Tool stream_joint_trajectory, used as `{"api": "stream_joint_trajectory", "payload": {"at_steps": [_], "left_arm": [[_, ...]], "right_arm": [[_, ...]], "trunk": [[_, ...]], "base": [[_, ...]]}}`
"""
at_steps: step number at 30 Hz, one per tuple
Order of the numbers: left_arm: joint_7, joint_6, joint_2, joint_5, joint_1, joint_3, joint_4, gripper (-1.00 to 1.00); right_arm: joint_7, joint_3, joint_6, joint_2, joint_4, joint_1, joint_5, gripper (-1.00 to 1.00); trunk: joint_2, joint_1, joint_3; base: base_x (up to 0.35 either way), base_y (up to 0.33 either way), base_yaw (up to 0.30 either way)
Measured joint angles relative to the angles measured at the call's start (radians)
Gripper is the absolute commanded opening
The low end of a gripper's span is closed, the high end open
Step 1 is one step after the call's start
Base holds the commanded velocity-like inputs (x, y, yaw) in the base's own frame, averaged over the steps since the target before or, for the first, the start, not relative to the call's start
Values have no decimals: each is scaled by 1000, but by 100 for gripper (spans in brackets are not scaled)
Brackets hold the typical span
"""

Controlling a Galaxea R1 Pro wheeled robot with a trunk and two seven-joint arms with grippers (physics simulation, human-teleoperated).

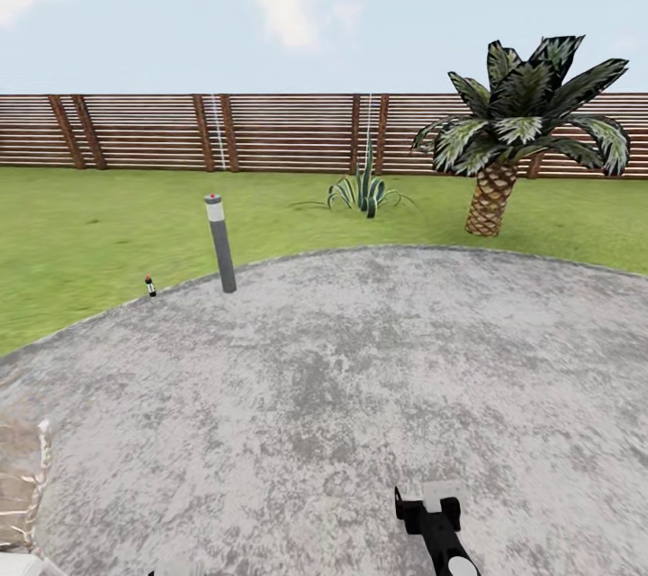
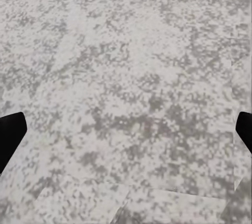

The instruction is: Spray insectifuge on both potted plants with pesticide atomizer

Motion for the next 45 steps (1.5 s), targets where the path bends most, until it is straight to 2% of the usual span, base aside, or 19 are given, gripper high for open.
{"api": "stream_joint_trajectory", "payload": {"at_steps": [15, 45], "left_arm": [[0, 0, 0, 1, 0, 1, 0, 100], [0, 0, 0, 0, 0, 0, 0, 100]], "right_arm": [[0, 0, 0, 0, -1, 0, 0, 100], [-2, 0, 0, 0, -1, 0, 0, 100]], "trunk": [[0, 0, 0], [0, 0, 0]], "base": [[337, -76, 46], [337, -76, 255]]}}
